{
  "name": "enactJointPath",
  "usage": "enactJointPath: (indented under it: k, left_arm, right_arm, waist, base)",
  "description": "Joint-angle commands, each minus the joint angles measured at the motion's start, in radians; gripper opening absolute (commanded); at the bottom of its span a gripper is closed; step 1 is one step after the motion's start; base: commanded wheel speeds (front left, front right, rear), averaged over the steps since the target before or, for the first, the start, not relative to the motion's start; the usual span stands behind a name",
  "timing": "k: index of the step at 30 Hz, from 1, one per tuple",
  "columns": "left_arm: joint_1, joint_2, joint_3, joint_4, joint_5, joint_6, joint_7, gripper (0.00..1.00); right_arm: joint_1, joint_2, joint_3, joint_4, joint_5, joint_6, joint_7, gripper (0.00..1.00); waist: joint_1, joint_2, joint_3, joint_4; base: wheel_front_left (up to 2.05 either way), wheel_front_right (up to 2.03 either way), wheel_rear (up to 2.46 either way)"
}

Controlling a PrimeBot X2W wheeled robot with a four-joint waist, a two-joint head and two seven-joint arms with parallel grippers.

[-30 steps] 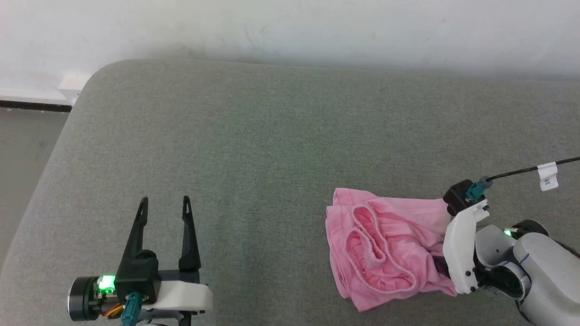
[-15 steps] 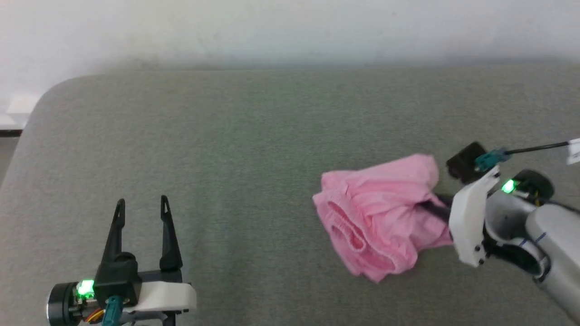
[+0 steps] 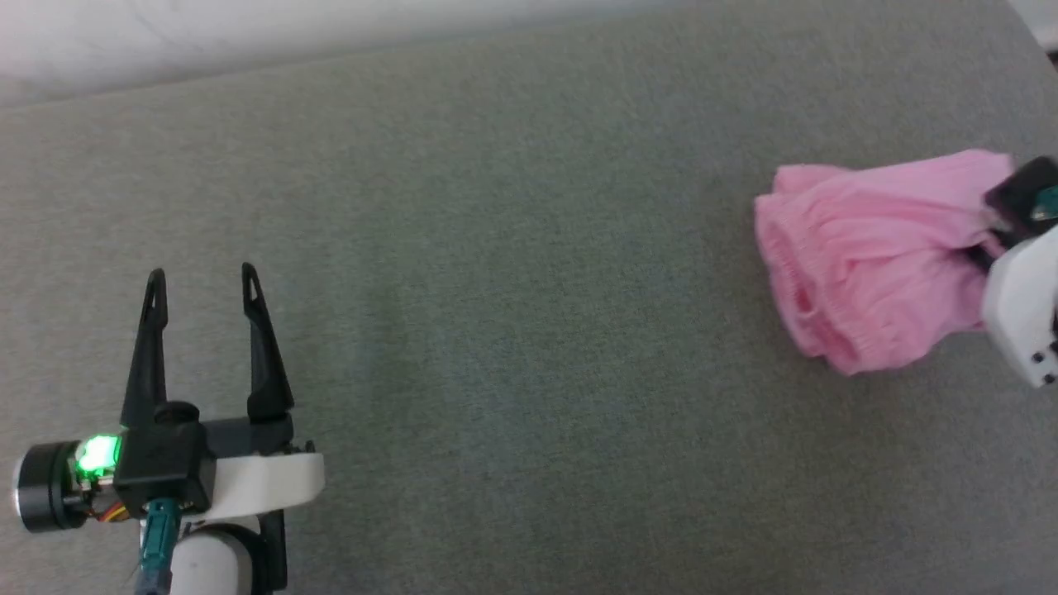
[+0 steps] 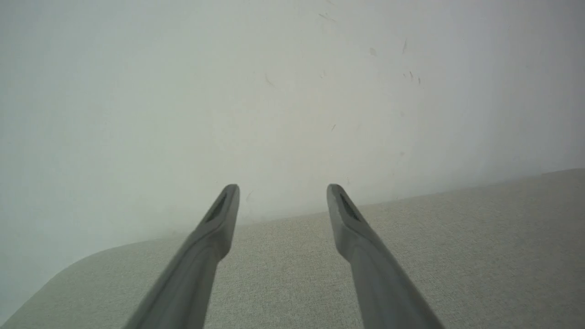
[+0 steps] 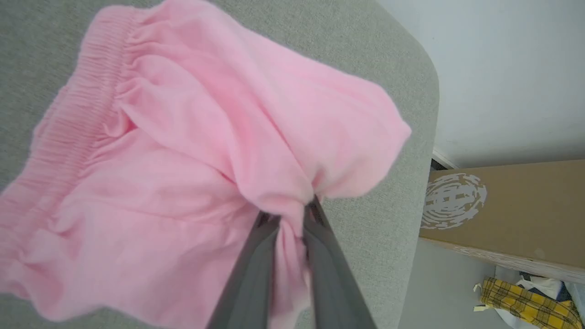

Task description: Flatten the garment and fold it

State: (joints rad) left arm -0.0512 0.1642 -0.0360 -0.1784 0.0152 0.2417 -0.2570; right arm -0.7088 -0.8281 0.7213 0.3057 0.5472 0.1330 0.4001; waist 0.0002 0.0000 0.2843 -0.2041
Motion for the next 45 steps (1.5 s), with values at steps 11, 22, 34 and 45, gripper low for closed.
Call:
enactJointPath:
  k: [11,22,34,45]
  left_arm:
    - [-0.083,0.064,-0.025,-0.083,0.023,0.031,-0.005,1.0]
    - [-0.109,0.081,-0.058,-0.085,0.01,0.062,-0.005,1.0]
    - [-0.043,0.054,-0.081,-0.04,-0.027,0.081,-0.005,1.0]
    - [0.022,0.01,-0.048,-0.01,-0.057,0.076,-0.005,1.0]
  right_arm:
    - [-0.147,0.019,-0.202,0.414,-0.193,-0.002,-0.201,0.0]
    - [-0.255,0.101,-0.379,0.655,-0.364,-0.002,-0.296,0.29]
    - [-0.312,0.121,-0.581,0.644,-0.45,-0.002,-0.56,1.0]
    - [-0.146,0.325,-0.757,0.177,-0.473,-0.002,-0.661,1.0]
  waist:
    - [-0.0002,0.0,0.274,-0.085]
    - [-0.0002,0.0,0.279,-0.063]
    - [-0.0002,0.0,0.092,-0.011]
    - [-0.0002,0.0,-0.034,0.096]
  base:
    - [0.0,0.0,0.0]
    - [0.0,0.0,0.0]
    - [0.0,0.0,0.0]
    - [0.0,0.0,0.0]
